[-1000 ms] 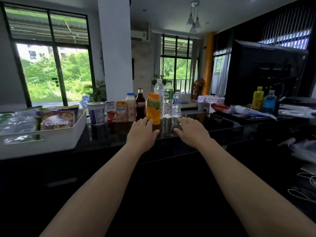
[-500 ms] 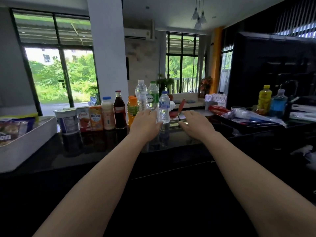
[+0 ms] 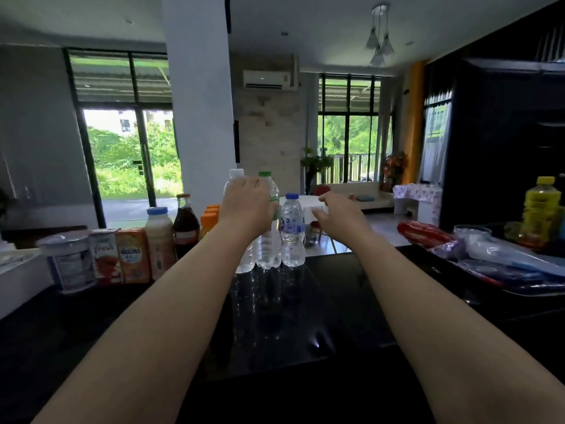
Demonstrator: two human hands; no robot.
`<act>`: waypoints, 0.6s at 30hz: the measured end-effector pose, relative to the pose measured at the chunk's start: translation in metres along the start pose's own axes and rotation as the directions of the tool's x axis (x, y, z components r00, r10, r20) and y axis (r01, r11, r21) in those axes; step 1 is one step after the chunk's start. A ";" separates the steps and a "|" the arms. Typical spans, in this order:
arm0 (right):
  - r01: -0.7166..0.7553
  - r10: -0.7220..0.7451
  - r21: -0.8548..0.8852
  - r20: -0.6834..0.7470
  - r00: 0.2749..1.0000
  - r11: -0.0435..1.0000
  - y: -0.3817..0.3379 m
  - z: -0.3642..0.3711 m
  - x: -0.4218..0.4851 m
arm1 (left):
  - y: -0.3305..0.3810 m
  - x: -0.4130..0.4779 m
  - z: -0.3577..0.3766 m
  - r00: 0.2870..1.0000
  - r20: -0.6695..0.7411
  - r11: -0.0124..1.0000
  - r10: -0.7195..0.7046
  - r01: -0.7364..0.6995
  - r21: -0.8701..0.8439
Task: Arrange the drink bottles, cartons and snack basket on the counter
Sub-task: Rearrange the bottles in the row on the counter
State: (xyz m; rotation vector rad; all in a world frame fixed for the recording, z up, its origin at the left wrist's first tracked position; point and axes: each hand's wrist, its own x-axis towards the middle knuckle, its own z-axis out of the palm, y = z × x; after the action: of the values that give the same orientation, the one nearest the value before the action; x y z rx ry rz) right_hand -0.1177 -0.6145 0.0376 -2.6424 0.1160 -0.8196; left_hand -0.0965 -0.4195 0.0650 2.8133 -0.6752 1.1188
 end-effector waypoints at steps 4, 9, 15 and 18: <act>0.023 -0.024 0.074 0.016 1.000 0.997 0.004 0.018 0.038 | -0.004 0.045 0.013 0.997 -0.076 0.997 -0.028 0.033 0.066; 0.017 -0.028 0.227 0.046 0.999 0.974 0.006 0.039 0.072 | -0.010 0.087 0.025 0.998 -0.045 0.969 -0.047 0.056 0.240; 0.003 -0.043 0.343 0.107 0.993 0.939 0.008 0.065 0.090 | -0.014 0.104 0.032 0.994 0.052 0.945 -0.091 0.070 0.321; -0.020 -0.046 0.407 0.152 0.987 0.913 0.009 0.075 0.091 | -0.013 0.105 0.033 0.991 0.087 0.947 -0.104 0.072 0.314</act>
State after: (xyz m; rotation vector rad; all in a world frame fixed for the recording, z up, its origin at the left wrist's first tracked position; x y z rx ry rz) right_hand 0.0000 -0.6156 0.0259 -2.2981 -0.1057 -0.5594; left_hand -0.0021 -0.4540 0.1123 3.1454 -0.4029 1.1637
